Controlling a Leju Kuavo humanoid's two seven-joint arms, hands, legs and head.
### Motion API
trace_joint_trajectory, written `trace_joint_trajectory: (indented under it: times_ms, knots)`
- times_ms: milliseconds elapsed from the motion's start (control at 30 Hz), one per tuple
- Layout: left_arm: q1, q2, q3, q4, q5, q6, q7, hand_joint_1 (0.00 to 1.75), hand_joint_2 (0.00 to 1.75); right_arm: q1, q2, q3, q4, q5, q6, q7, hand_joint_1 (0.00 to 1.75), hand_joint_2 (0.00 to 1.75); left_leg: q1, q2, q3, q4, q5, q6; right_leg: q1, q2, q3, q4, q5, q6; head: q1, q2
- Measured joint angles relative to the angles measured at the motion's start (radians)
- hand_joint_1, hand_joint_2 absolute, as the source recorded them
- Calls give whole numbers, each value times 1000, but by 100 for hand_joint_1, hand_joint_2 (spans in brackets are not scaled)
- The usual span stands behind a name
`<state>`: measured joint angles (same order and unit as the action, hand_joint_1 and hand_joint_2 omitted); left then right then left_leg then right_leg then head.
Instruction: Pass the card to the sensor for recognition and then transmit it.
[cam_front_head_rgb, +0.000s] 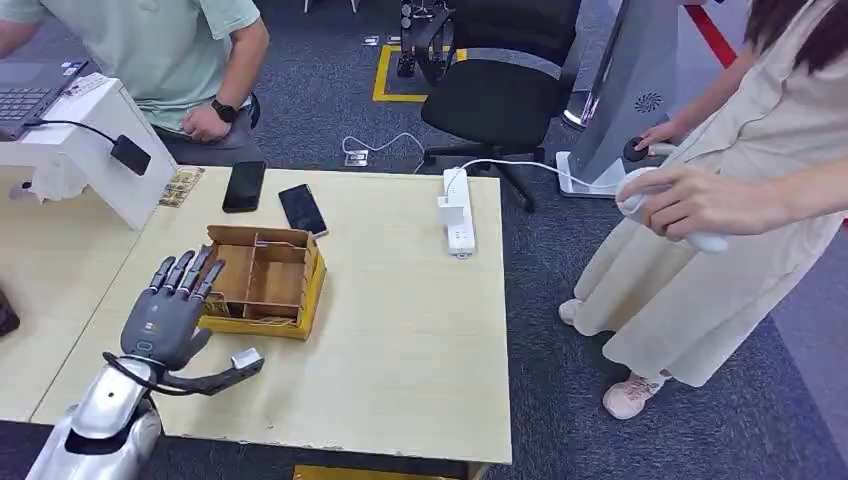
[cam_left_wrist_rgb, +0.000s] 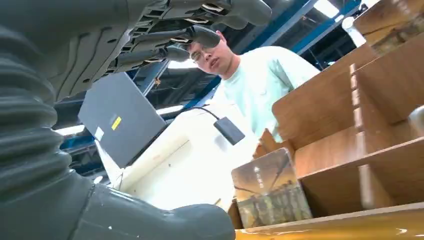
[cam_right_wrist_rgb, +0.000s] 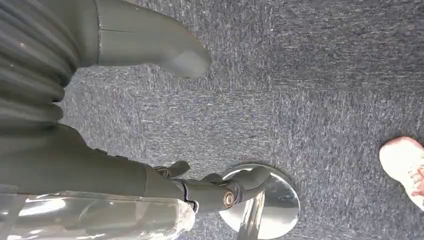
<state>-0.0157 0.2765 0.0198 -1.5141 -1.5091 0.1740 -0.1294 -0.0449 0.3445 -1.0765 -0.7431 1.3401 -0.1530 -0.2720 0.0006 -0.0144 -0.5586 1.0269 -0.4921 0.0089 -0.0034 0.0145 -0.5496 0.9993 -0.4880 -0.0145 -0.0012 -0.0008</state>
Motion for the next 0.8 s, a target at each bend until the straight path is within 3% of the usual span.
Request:
trace_joint_trajectory:
  times_ms: [233,333,800]
  knots:
    - [-24,29,-32,11,0,-9,14,0,175,0,0,0,0,0,2,0,0,175,0,0,0,0,0,0,0,0,0,0,0,0,0,0]
    - [-27,29,-39,16,0,-9,-9,0,175,0,0,0,0,1,2,0,0,175,0,0,0,0,0,0,0,0,0,0,0,0,0,0]
    - [87,48,-40,-14,3,-7,-59,0,175,-1,0,-1,0,-3,0,-5,0,175,0,0,-1,0,0,0,0,0,0,0,0,0,0,0]
